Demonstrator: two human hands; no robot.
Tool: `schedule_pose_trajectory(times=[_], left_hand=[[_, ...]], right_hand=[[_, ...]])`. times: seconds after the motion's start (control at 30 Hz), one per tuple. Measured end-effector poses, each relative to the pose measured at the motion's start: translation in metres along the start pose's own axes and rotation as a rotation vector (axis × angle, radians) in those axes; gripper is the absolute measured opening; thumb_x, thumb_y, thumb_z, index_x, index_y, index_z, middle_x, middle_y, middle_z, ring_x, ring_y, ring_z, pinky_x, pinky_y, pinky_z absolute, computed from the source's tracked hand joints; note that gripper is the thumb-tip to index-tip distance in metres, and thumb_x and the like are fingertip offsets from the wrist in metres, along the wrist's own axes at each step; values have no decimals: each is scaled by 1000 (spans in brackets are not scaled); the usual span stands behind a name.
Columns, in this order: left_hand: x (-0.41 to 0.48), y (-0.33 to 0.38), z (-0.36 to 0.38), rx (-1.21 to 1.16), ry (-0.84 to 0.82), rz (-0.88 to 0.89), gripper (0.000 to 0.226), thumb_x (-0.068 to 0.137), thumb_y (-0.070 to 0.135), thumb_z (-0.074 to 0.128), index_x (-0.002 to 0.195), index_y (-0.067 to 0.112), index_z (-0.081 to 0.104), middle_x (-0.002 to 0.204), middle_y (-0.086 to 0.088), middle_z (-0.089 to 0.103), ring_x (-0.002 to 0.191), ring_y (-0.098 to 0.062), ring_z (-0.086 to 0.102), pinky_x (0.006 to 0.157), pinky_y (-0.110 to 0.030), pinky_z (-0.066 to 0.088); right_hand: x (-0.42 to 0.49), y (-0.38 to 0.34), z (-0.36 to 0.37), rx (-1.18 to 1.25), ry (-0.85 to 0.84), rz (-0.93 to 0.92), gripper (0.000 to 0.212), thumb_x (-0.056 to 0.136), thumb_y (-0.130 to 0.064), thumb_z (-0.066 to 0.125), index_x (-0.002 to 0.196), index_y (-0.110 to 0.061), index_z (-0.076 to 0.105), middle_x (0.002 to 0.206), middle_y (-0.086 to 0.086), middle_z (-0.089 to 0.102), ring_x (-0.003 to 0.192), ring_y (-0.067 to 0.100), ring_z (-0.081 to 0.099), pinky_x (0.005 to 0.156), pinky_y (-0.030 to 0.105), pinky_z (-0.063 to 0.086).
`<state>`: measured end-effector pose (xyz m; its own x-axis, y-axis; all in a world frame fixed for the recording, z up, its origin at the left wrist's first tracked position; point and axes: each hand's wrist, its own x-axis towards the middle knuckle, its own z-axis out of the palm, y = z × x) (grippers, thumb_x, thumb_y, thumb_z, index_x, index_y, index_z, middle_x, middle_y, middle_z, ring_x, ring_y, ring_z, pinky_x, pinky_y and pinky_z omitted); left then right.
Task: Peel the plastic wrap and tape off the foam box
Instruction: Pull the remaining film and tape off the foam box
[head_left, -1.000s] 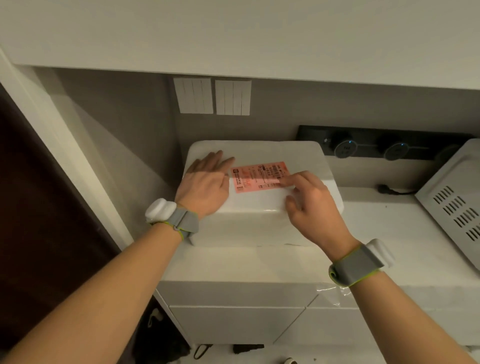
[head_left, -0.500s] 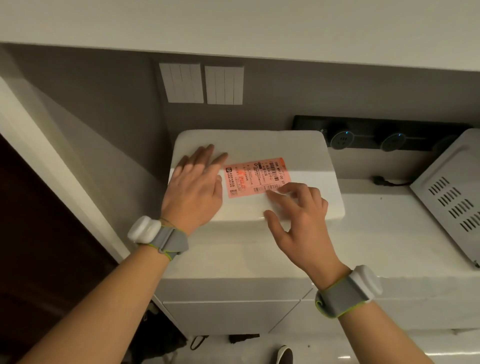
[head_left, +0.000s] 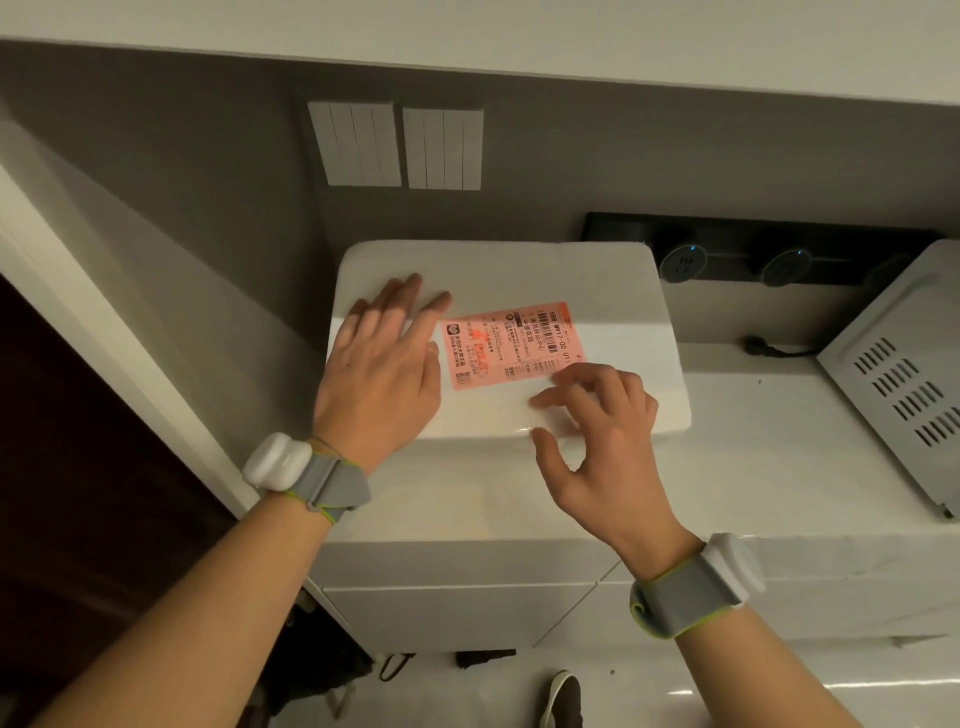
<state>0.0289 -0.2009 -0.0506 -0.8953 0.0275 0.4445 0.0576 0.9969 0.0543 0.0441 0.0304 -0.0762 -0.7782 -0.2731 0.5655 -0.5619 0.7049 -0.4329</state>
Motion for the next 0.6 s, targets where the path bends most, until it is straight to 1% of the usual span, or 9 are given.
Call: schedule_pose_trajectory(times=[0.07,0.13,0.23,0.3,0.47,0.6], left_hand=[[0,0,0,-2,0,-2,54,97,27,37,151,28,31,159,-3,28,139,-26,35,118,-43,21],[1,-1,0,-4,-7,4,54,97,28,37,151,29,30,160,-3,27,143,-25,31,119,-43,19],[5,-2,1,-15,-26,12,53,98,28,36,151,29,29,161,-3,24,148,-23,22,120,-43,17],[7,-2,2,-18,-44,10,54,99,28,35,152,29,27,162,-3,23,149,-22,19,121,-43,15],[15,-4,4,-33,-82,-9,54,98,29,34,152,32,27,162,-1,22,149,-21,20,121,-43,16],[27,-6,8,-39,-109,-11,55,97,29,34,151,32,29,161,-1,24,148,-21,22,121,-44,18]], right_hand=[[-2,3,-3,-54,-51,-48,37,78,-35,65,113,-22,64,125,-1,52,119,23,44,96,37,32],[-5,7,-4,-148,-84,-91,51,75,-40,70,121,-20,59,129,0,51,120,25,44,98,38,33],[-5,11,1,-256,-94,-107,71,73,-52,72,131,-16,53,135,3,50,120,27,45,100,40,34],[-3,11,6,-292,-78,-103,79,73,-60,70,134,-15,50,136,4,49,120,28,45,101,41,33],[3,12,18,-318,13,-74,84,73,-71,65,133,-14,50,133,4,51,118,27,46,101,40,31],[10,17,23,-322,33,-93,74,78,-63,66,131,-13,51,131,5,53,116,27,47,99,41,34]])
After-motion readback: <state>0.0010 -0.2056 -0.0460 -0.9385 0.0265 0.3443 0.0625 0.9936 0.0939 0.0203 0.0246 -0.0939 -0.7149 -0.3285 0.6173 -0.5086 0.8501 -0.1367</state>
